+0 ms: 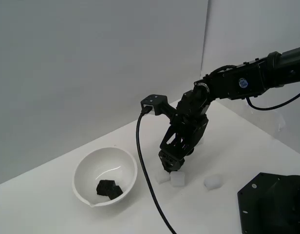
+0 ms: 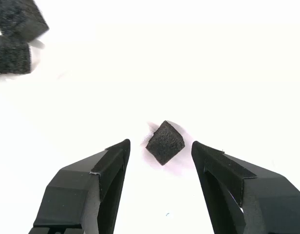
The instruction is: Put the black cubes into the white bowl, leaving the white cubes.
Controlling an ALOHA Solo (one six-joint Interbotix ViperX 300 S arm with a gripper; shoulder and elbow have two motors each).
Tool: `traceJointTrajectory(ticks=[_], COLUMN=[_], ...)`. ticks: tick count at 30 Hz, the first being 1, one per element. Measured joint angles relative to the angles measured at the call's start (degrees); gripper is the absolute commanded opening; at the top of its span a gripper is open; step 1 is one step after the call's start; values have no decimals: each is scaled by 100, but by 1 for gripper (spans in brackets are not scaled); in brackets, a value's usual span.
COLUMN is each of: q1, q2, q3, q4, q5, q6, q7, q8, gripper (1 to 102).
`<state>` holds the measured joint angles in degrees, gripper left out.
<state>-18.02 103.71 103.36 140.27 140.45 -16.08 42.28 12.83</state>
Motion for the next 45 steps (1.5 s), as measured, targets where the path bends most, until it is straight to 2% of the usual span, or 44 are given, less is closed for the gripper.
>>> traceJointTrajectory(ticks=[2, 8, 10, 14, 27, 33, 38, 39, 40, 43, 44, 45], q1=[0, 0, 53, 220, 650, 738, 791, 791, 800, 791, 800, 791], q2=[-79, -211, -281, -308, -316, -448, -606, -606, -615, -598, -563, -519], q3=[-79, -211, -281, -308, -308, -448, -615, -615, -615, -606, -580, -510], q4=[-9, -18, -18, -18, -18, -26, -26, -26, -26, -26, -26, -26], q5=[-9, -18, -18, -18, -18, -18, -18, -18, -26, -18, -18, -18], q6=[0, 9, 0, 9, 0, 9, -18, -35, -44, -53, -53, -53], q7=[-9, -18, -79, -105, -26, -105, -114, -114, -114, -114, -114, -114], q8=[97, 202, 202, 387, 606, 800, 800, 800, 800, 800, 800, 800], gripper=[67, 67, 67, 67, 67, 67, 66, 63, 56, 16, 6, 3])
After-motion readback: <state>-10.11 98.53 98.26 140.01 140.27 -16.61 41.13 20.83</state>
